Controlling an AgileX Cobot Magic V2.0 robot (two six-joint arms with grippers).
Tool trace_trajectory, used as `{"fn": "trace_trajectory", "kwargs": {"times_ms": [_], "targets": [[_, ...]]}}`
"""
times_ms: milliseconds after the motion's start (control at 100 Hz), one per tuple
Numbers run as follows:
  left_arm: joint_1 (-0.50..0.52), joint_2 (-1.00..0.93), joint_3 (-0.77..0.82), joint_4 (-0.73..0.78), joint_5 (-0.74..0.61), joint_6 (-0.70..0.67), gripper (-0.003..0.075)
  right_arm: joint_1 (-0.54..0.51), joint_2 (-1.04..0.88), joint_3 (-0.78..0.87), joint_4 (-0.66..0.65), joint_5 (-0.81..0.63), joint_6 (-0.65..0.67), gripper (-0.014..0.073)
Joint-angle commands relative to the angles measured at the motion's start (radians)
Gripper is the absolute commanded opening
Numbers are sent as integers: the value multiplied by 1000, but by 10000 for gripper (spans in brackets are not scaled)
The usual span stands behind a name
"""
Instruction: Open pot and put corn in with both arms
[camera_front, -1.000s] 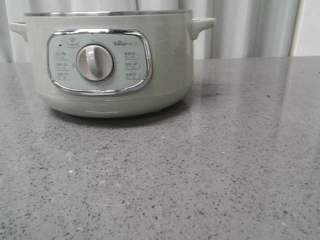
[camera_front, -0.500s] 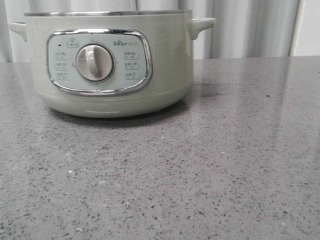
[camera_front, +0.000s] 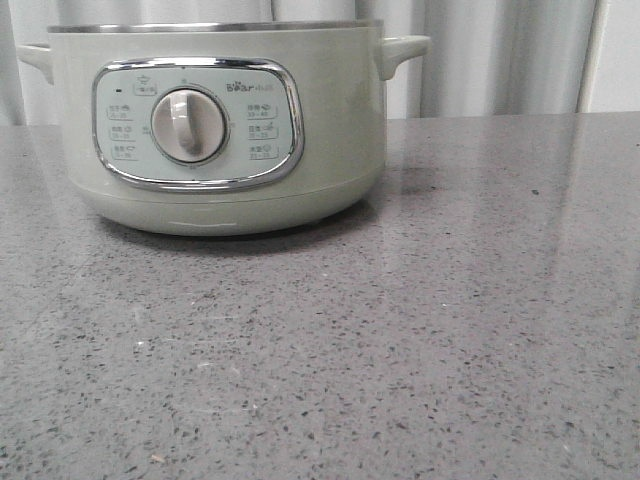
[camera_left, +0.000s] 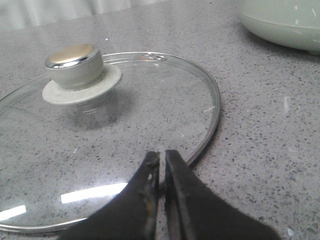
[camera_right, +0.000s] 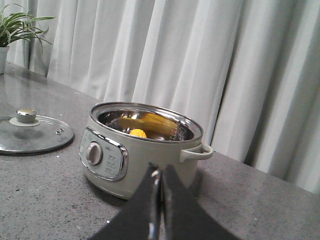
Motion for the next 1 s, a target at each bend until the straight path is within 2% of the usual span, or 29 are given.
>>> {"fn": "trace_trajectory", "kwargs": {"times_ms": [0, 180, 280, 410, 530, 650, 720, 850, 990], "targets": [[0, -32, 7, -8, -36, -11, -20, -8, -11, -23, -7, -79, -5, -74], [0, -32, 7, -8, -36, -11, -20, -57, -11, 12, -64, -84, -5, -74], [0, -32, 7, -8, -36, -11, -20, -153, -11, 92, -62, -125, -5, -74], [0, -32, 7, -8, -36, -11, -20, -297, -11, 262, -53, -274, -5, -74], [0, -32, 7, -8, -36, -11, -20, -421, -11, 401, -53, -351, -5, -74], [0, -32, 7, -8, -36, -11, -20, -518, -11, 490, -53, -338, -5, -74], [0, -32, 7, -8, -36, -11, -20, -555, -18, 484, -53, -210, -5, -74], [0, -32, 7, -8, -36, -11, -20, -564, -18, 486, -53, -85, -5, -74], [0, -32, 7, -8, -36, -11, -20, -564, -18, 486, -53, -101, -5, -74]]}}
